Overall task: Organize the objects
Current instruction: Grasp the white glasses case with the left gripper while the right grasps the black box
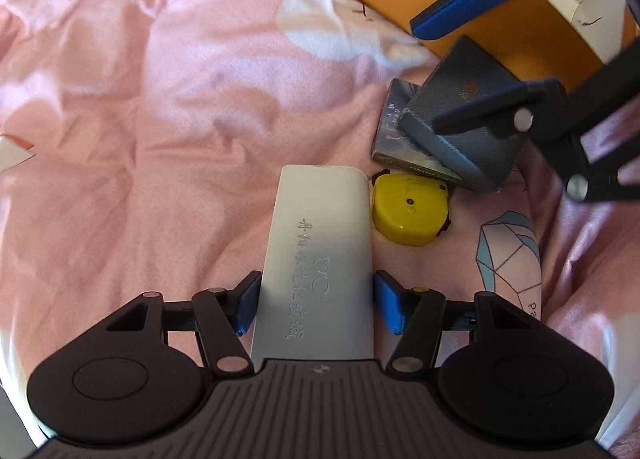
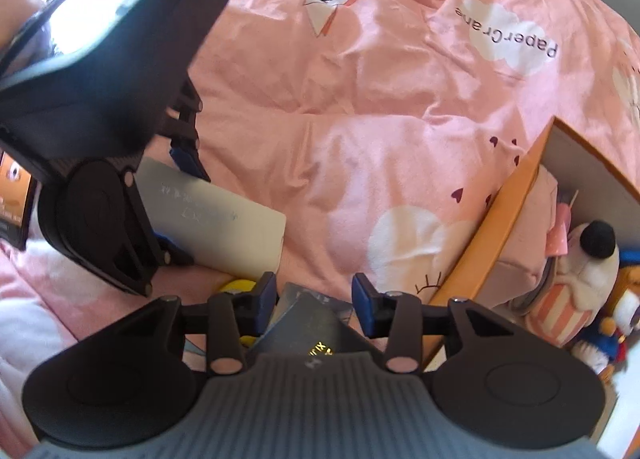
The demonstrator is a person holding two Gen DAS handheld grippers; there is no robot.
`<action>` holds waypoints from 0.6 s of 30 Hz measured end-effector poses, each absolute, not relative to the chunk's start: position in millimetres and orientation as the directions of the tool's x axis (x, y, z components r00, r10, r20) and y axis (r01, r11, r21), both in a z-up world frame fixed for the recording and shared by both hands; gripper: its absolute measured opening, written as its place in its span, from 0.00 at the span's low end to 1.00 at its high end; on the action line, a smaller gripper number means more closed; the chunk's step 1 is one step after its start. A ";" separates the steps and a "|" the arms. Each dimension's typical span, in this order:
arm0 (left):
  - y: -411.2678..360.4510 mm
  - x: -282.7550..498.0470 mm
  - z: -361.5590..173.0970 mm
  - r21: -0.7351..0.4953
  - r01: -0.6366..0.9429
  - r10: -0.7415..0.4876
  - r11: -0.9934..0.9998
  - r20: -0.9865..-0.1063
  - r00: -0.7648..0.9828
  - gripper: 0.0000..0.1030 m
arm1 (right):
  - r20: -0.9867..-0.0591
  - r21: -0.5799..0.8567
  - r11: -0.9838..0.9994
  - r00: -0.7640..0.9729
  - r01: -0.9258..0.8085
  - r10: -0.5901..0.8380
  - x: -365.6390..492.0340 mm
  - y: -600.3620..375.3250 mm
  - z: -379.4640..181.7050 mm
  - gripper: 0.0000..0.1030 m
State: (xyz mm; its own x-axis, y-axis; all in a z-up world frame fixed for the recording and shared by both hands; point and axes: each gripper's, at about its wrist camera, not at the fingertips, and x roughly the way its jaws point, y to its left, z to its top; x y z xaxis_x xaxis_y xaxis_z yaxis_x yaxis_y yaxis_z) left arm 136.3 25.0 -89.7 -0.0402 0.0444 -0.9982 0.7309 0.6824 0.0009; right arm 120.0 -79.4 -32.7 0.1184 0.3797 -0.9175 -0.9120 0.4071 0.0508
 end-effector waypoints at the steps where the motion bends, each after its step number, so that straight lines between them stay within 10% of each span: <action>1: 28.3 133.4 -86.1 0.005 0.726 0.033 0.688 -0.999 -0.024 0.67 | -0.921 0.044 0.382 0.111 -0.923 0.374 119.1 -79.6 -30.4 0.45; 18: 33.2 154.4 -87.4 0.046 0.764 0.003 0.644 -0.998 0.058 0.67 | -0.981 0.058 0.132 -0.032 -0.990 0.190 113.3 -63.9 -39.0 0.57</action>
